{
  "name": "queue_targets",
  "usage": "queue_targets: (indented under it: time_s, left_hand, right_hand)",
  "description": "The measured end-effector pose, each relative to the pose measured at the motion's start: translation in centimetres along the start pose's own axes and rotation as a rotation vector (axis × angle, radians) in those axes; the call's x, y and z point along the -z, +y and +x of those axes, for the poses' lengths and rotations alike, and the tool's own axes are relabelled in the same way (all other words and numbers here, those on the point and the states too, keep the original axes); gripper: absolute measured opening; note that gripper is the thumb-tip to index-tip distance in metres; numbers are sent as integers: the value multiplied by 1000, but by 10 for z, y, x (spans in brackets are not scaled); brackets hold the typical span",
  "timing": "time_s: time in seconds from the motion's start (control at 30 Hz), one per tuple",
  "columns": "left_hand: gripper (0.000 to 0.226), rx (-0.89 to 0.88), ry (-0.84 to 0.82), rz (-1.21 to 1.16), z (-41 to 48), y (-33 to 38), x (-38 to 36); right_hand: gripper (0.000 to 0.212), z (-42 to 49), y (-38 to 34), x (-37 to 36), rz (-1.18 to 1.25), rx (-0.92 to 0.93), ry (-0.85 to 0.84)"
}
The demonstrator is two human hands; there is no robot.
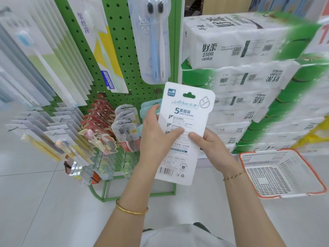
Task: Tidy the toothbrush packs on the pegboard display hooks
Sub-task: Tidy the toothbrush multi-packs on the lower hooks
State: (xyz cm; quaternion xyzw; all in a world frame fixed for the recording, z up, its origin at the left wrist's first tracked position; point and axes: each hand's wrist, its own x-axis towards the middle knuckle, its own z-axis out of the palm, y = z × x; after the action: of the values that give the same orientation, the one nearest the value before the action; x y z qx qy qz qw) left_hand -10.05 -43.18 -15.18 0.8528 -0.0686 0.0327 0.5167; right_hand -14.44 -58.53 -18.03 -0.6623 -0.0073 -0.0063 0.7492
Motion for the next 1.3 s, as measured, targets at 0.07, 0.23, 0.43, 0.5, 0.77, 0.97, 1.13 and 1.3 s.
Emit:
queue_targets:
  time_s: [0.07, 0.23, 0.43, 0.5, 0.77, 0.97, 1.13, 1.3]
  left_hand:
    - [82, -22, 25, -35, 2, 3, 2]
    - [82, -92, 103, -39, 5, 9, 9]
    - [84, -111, 144, -51, 4, 11, 13]
    - [75, -91, 159, -77, 4, 10, 13]
    - [65, -20, 149, 84, 1, 5, 6]
    - [101, 60, -140, -185, -12, 21, -12]
    - [82, 90, -119, -283, -14, 32, -12]
    - [32, 89, -67, -333, -9, 12, -9]
  right_hand:
    - [30, -1, -1, -2, -18, -17, -67]
    - [29, -2, -2, -3, -42, -54, -141]
    - [26, -4, -4, -5, -66, -78, -178]
    - [25, -5, -4, -6, -73, -92, -192]
    - [13, -6, 2, -5, -207, -119, -40]
    - [20, -2, 5, -18, -721, 227, 205]
    - [42, -3, 8, -26, -683, 251, 59]
    - [40, -2, 13, -21, -404, 127, 49]
